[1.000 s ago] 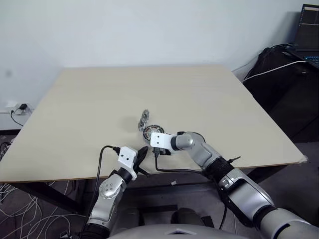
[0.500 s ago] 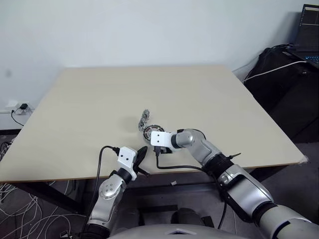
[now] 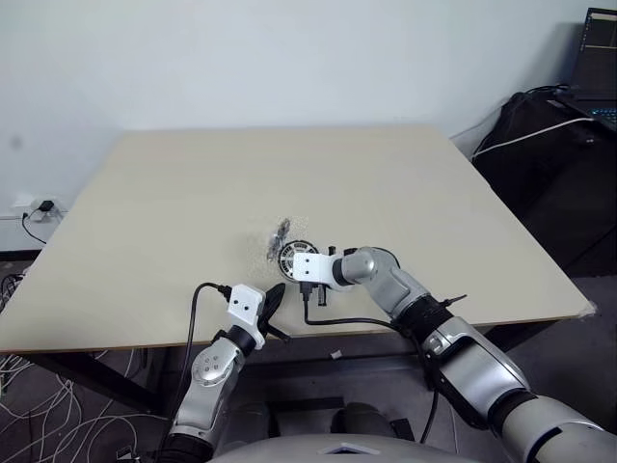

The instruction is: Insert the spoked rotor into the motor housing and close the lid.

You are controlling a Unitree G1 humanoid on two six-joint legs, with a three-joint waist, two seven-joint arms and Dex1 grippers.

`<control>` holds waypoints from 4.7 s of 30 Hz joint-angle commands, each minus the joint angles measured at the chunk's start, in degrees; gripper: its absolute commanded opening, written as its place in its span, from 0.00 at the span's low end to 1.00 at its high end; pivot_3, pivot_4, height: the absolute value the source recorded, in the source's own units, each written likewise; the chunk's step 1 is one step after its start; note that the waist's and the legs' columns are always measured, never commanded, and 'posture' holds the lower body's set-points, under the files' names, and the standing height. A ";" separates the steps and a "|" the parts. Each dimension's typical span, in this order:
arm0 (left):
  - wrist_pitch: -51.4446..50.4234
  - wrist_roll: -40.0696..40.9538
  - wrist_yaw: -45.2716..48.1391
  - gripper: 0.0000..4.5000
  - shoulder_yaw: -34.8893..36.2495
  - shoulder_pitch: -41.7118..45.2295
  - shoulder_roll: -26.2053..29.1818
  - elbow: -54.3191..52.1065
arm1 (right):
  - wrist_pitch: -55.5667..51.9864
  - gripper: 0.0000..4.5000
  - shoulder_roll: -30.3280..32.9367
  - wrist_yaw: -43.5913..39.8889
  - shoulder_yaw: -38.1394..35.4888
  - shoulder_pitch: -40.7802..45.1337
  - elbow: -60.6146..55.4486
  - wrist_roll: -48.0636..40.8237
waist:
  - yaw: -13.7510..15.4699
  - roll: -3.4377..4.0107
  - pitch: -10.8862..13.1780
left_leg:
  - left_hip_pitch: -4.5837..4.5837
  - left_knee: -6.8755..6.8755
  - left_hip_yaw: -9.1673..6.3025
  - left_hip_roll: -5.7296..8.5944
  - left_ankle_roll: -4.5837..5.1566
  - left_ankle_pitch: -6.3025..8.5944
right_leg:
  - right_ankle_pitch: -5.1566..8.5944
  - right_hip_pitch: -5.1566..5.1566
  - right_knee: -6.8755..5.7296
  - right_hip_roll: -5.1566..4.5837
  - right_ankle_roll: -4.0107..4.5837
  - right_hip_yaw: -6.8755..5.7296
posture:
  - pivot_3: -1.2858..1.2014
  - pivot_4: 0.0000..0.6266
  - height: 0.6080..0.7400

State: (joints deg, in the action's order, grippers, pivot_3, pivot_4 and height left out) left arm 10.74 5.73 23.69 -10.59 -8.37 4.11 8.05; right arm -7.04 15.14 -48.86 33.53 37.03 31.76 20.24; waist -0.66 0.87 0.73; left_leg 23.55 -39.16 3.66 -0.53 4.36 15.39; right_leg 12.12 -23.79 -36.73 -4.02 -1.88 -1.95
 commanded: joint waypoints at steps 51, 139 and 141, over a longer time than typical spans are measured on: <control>-2.25 2.13 0.31 0.00 -0.03 1.29 -0.77 0.23 | -69.88 0.02 -16.28 23.66 -22.55 -15.62 -49.66 -26.08 | 0.02 -0.02 0.05 | 0.71 0.04 -0.05 0.03 -0.01 0.01 | 0.04 -0.76 -0.05 -0.19 0.09 -0.02 | 0.52 0.00 1.00; 0.38 1.32 3.84 0.00 -0.86 0.76 1.61 0.29 | -8.92 0.02 11.34 -7.84 -1.38 -10.23 -32.35 1.00 | 0.74 -0.44 0.32 | 0.18 -0.07 -0.18 0.12 0.07 -0.03 | 0.07 -0.07 -0.07 -0.30 -0.04 -0.23 | 0.52 0.00 1.00; 0.17 1.36 3.80 0.00 -0.83 0.78 1.52 0.24 | -18.96 0.02 8.30 -6.71 -5.14 -12.37 -36.32 -0.86 | 0.79 -0.43 0.32 | 0.20 -0.05 -0.20 0.10 0.06 -0.03 | 0.08 -0.09 -0.07 -0.30 -0.02 -0.24 | 0.52 0.00 1.00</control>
State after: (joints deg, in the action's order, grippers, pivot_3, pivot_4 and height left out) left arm 10.56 6.91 27.53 -11.34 -8.15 5.89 10.48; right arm -19.98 24.89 -57.35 33.21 23.83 1.67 21.55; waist 0.14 0.43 1.05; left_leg 23.79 -39.20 3.46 -0.43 4.42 15.36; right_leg 12.20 -23.95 -36.82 -4.32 -1.88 -2.18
